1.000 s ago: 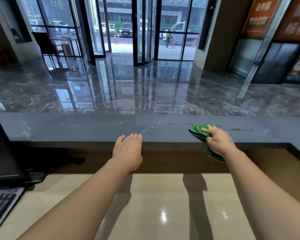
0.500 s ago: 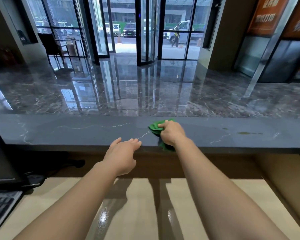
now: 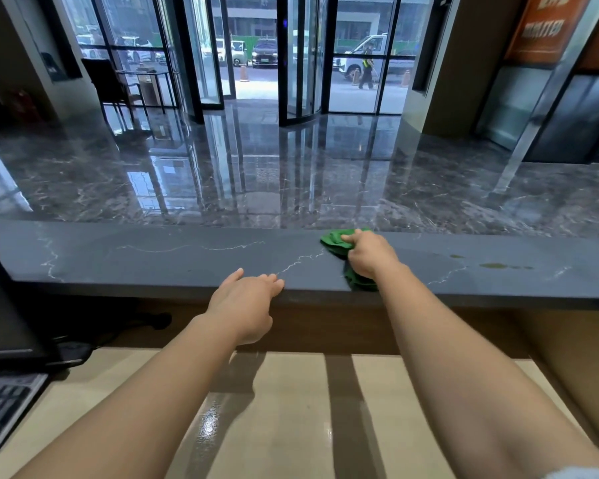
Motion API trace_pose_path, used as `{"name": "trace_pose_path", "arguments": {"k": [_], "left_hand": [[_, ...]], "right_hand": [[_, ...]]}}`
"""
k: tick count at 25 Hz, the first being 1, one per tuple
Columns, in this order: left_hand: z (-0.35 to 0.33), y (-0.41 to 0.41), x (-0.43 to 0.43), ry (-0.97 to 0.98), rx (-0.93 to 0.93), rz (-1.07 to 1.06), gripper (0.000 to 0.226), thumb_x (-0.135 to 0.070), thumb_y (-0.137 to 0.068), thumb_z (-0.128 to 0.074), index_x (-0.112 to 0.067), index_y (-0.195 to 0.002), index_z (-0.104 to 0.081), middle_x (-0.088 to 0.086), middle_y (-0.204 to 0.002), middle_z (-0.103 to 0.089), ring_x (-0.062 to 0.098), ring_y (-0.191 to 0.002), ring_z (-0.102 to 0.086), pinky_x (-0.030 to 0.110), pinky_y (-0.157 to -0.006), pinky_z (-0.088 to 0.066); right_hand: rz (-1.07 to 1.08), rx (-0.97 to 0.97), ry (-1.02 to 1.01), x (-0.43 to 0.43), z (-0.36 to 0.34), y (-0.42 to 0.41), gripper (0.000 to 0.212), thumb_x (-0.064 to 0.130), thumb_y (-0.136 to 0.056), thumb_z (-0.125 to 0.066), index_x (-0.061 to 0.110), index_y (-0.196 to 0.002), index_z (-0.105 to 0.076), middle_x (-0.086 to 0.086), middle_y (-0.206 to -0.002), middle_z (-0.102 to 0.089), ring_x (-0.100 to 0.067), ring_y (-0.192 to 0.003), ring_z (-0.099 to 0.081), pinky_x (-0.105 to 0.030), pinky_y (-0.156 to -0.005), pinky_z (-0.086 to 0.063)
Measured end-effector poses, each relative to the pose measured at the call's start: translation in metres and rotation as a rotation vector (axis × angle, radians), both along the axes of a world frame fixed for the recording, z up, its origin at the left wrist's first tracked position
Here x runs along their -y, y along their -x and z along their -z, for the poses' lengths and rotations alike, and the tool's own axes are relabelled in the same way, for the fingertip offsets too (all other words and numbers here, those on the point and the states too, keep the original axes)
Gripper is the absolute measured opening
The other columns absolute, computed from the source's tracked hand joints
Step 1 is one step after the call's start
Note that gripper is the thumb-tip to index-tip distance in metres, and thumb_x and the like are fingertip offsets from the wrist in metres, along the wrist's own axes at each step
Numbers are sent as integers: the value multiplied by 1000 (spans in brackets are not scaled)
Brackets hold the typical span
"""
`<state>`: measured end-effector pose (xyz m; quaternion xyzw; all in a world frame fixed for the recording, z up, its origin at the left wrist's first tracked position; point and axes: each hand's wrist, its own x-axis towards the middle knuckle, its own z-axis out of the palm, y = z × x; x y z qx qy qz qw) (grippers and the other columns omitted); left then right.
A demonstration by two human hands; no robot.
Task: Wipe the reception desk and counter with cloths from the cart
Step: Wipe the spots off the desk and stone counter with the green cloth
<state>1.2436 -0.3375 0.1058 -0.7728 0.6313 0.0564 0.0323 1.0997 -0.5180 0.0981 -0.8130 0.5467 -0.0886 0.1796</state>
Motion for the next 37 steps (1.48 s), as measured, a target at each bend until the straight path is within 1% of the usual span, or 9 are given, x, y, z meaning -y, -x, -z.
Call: {"name": "trace_pose_path", "arguments": {"k": [2,4,6,11,14,22,27,33,37], "left_hand": [[0,-2,0,13,-27,2,74,1,-88,-41,-28,-153,-19,-8,-160,-15,8,-146,-17,33,-120,2],[1,-4,-1,17,-43,12,75,2,-88,-42,-28,-153,-18,-8,-160,-15,8,-147,-16,33,-120,2],[2,-6,-1,18,-63,30,76,2,-88,-42,-28,-153,-17,-8,-160,-14,7,-147,-14,34,-121,3],[2,-15,-1,21,-66,80,77,3,-86,-42,-28,-153,-19,-8,-160,-15,7,-147,-14,35,-121,4],[3,-19,1,8,-39,107,78,0,-85,-42,-28,-153,-18,-8,-160,-15,7,-147,-13,35,-119,6],[-2,-11,4,-45,65,100,74,-7,-89,-45,-27,-154,-15,-5,-160,-17,10,-147,-15,38,-120,6],[-2,-3,1,-39,56,51,74,-6,-90,-46,-24,-154,-14,-5,-161,-12,9,-148,-11,39,-121,5],[3,18,-12,81,32,-8,67,-4,-86,-49,-21,-148,-30,-3,-158,-23,9,-145,-22,38,-120,4],[10,37,-18,134,7,10,74,-7,-88,-51,-22,-153,-19,-4,-159,-18,10,-148,-12,39,-121,2]], "right_hand": [[113,-35,12,12,-4,38,59,-2,-92,-38,26,-144,-46,-5,-155,-34,-29,-138,-37,-37,-103,-40],[193,-32,-7,20,-6,59,60,-4,-92,-38,26,-142,-48,-8,-150,-42,-32,-116,-51,-34,-75,-49],[242,-3,-22,23,-5,62,58,-4,-91,-38,25,-139,-52,-10,-142,-50,-30,-95,-53,-31,-53,-38],[214,7,27,11,-1,15,54,0,-91,-44,26,-136,-55,-6,-143,-51,-31,-124,-50,-35,-87,-47],[22,-3,44,-9,-3,-45,50,2,-92,-45,24,-135,-57,-6,-149,-44,-28,-136,-40,-34,-108,-36],[-307,-38,-40,-21,4,-124,60,0,-94,-43,30,-146,-41,-1,-158,-28,-23,-146,-22,-40,-116,-27],[-141,8,26,-1,7,-42,59,-1,-95,-40,28,-147,-39,0,-161,-21,-22,-148,-16,-39,-119,-19],[161,-15,35,18,8,95,59,-4,-95,-36,24,-146,-42,-2,-160,-21,-26,-147,-20,-40,-116,-28],[222,45,31,-1,9,104,53,2,-95,-37,22,-143,-48,-3,-159,-26,-26,-144,-26,-38,-114,-30]]}}
